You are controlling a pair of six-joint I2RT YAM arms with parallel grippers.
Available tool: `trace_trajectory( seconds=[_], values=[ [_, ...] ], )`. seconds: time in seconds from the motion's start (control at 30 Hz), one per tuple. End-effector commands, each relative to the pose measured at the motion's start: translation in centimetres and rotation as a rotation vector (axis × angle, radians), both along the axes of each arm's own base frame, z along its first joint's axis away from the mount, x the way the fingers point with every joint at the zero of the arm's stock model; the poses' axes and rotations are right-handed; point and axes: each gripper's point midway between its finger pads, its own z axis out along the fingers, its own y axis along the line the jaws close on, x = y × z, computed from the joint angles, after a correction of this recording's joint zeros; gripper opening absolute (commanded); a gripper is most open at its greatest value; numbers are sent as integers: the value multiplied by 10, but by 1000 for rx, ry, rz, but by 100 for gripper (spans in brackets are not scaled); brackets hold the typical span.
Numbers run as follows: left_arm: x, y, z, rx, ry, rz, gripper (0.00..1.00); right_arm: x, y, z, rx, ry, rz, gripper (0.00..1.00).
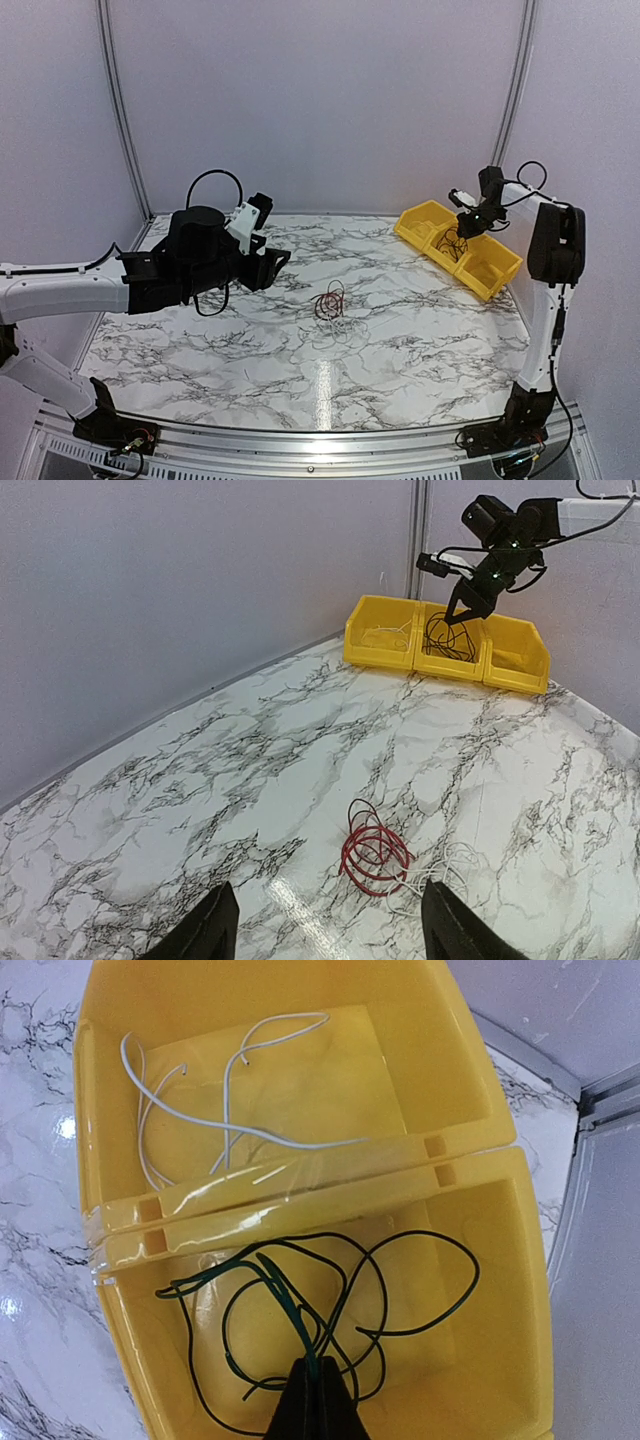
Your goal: Untangle the cables
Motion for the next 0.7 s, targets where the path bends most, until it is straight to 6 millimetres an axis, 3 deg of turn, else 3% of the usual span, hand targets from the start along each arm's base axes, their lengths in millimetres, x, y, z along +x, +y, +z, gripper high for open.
trace_trajectory(
  seconds=[0.0, 0.17, 0.27, 0.53, 0.57, 0.6, 0.67],
  values=[
    [-1, -1, 1, -5, -10, -11, 65, 3, -1, -10, -28, 6, -2, 0],
    [-2, -2, 1, -7, -8, -17, 65, 5, -6, 1, -48, -13, -20, 3],
    [-1, -3, 0, -5, -7, -17, 65, 1, -6, 15, -47, -26, -25, 22],
    [-1, -5, -6, 7, 2, -28, 66, -17, 1, 85, -12, -116, -42, 46],
    [0, -4, -7, 6, 6, -17, 73, -19, 3, 95, -10, -129, -40, 47],
    [2, -3, -7, -4, 11, 4, 96, -22, 7, 107, -6, -148, -33, 48],
    [7, 3, -8, -13, 30, 57, 99, -27, 18, 125, 7, -181, -12, 49]
  ],
)
